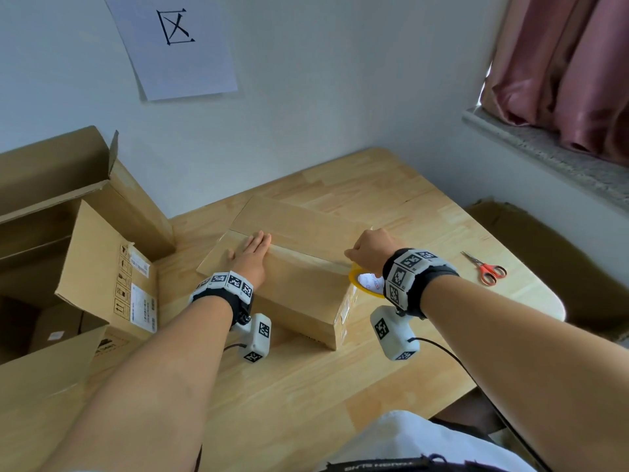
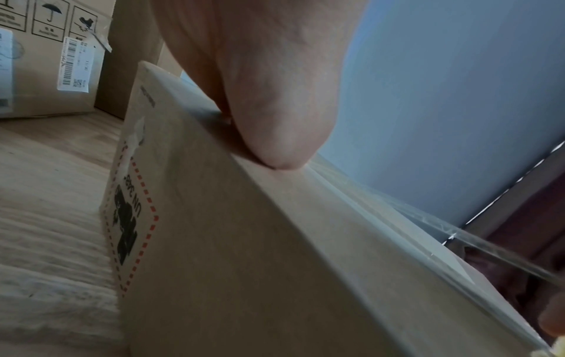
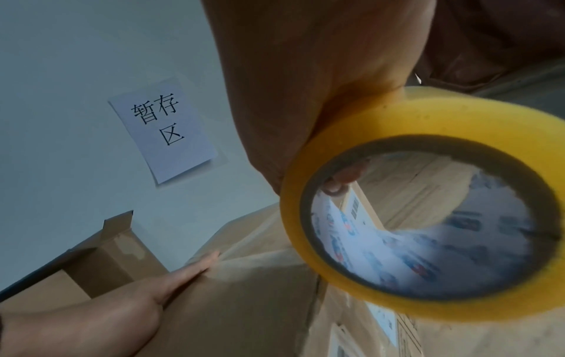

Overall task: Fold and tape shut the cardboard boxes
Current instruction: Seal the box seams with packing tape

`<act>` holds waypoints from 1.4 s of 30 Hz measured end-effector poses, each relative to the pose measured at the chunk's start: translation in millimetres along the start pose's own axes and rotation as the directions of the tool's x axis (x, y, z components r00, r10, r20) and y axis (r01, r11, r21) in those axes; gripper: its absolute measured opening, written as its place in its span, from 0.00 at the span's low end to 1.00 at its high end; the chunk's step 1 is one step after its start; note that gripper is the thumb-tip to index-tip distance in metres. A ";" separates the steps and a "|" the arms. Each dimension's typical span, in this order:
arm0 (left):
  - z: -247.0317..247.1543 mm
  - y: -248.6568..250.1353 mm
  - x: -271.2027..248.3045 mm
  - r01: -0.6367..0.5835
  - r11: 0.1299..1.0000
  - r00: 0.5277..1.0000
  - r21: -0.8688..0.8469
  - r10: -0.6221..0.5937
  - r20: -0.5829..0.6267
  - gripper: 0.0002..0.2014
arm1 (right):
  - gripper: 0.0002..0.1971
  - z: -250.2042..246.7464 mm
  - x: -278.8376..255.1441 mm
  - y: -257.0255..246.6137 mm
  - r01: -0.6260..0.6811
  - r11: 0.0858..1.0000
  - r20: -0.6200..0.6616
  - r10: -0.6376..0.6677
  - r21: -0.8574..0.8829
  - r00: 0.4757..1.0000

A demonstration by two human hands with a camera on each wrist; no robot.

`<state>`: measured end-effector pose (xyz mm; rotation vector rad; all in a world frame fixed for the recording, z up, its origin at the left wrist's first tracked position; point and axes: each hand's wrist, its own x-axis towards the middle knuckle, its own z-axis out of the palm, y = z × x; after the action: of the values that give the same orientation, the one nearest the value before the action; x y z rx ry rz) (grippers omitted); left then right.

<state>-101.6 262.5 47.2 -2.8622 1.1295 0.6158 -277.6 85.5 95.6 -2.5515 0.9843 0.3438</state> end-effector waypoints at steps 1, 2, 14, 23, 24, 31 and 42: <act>0.3 -0.1 0.0 0.000 1.000 1.000 0.000 0.000 0.000 0.43 | 0.21 -1.3 0.6 -2.0 -0.011 1.000 0.030 0.012 -0.016 0.999; 0.8 -0.4 0.1 0.001 1.000 1.000 0.000 -0.001 0.000 0.44 | 0.21 -2.4 1.6 -3.6 -0.021 1.000 0.054 0.022 -0.023 0.998; 1.5 0.8 1.5 -0.002 1.000 1.000 0.003 0.002 0.013 0.44 | 0.24 9.8 3.0 9.7 -0.047 0.999 -0.038 0.048 0.013 0.998; -1.5 2.9 -0.5 -0.002 1.000 1.000 -0.004 0.002 0.021 0.44 | 0.24 8.0 1.4 10.8 -0.067 0.994 0.094 0.058 0.090 0.994; -2.1 3.1 -0.6 -0.002 1.000 1.000 -0.002 0.002 0.020 0.45 | 0.24 7.9 1.5 11.6 -0.070 0.992 0.097 0.059 0.109 0.994; -1.0 3.7 -1.5 -0.001 1.000 1.000 0.006 0.001 0.013 0.44 | 0.27 11.3 -1.0 18.7 -0.045 0.974 0.088 0.026 0.220 0.996; -0.8 2.7 -2.0 -0.007 1.000 1.000 -0.003 0.007 0.026 0.45 | 0.28 12.6 0.7 22.7 -0.042 0.952 0.087 0.017 0.303 0.996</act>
<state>-104.5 261.8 49.1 -2.8453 1.1364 0.6543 -293.7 75.0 78.0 -2.2283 0.9634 0.2795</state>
